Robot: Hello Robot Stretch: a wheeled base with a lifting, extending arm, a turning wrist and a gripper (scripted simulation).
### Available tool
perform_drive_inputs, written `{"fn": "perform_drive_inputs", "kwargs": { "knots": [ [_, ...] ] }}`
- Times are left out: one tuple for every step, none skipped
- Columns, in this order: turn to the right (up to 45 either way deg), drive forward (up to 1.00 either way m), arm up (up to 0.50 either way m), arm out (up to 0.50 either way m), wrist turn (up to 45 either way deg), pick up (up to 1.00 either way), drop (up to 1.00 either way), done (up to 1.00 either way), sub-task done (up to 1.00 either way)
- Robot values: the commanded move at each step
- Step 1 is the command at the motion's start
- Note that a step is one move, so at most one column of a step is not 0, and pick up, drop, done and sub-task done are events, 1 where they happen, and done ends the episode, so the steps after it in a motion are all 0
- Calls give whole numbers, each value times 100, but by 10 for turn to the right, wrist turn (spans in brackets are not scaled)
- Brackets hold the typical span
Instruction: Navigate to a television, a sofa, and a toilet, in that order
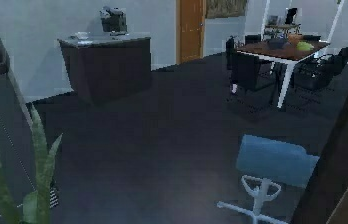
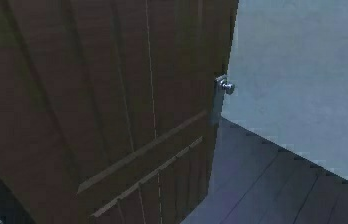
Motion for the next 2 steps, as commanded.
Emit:
{"fn": "perform_drive_inputs", "kwargs": {
  "knots": [
    [0,100,0,0,0,0,0,0,0],
    [0,10,0,0,0,0,0,0,0]
  ]
}}
